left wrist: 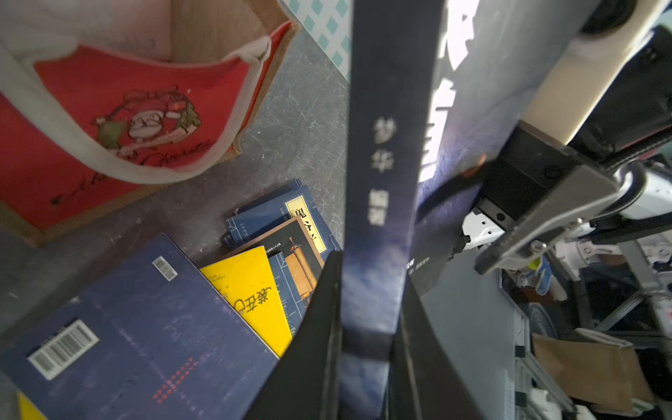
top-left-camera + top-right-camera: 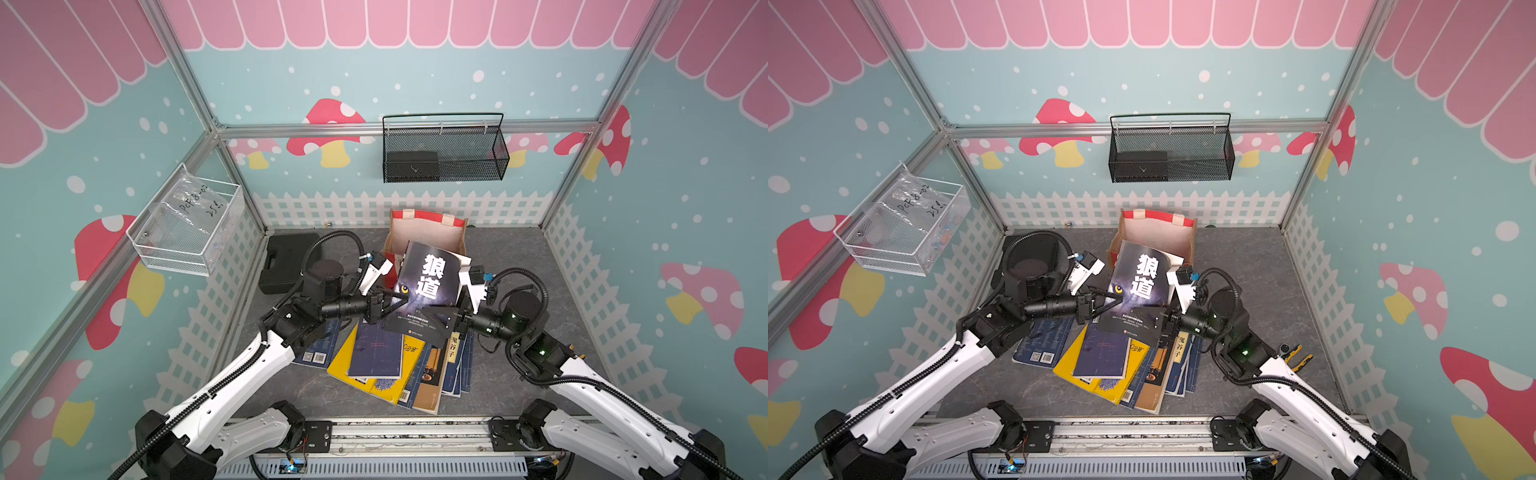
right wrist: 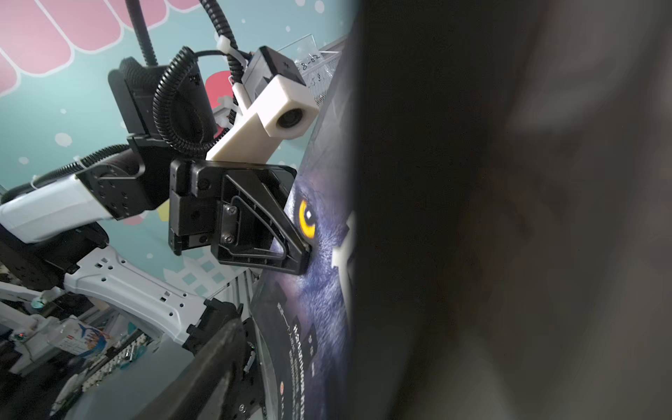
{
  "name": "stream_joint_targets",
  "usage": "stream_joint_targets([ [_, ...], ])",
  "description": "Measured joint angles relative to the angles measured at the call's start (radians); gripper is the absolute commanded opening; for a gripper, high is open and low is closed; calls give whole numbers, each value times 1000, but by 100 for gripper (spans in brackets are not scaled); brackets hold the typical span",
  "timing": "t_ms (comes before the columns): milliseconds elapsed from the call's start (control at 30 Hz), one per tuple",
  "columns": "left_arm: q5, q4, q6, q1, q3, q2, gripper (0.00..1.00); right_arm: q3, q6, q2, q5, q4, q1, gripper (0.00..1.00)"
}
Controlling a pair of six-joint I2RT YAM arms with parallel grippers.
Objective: Put the books into the canvas bag
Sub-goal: Pick up the book from the book.
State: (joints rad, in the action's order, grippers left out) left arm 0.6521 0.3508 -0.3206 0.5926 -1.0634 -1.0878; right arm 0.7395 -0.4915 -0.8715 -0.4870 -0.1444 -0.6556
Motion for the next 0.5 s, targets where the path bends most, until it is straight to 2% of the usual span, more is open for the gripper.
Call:
stream_joint_targets([
  [67, 24, 107, 87, 2, -64, -1, 0, 71, 87, 13, 19, 114, 17, 99],
  [300, 64, 408, 317, 5, -137, 18, 0, 275, 328, 93, 161, 396, 60, 100],
  [400, 76, 489, 387, 5, -137, 40, 0, 344, 396, 80, 156, 465, 62, 99],
  [500, 95, 552, 442, 5, -149, 56, 0, 384, 459, 38, 85, 528, 63, 97],
])
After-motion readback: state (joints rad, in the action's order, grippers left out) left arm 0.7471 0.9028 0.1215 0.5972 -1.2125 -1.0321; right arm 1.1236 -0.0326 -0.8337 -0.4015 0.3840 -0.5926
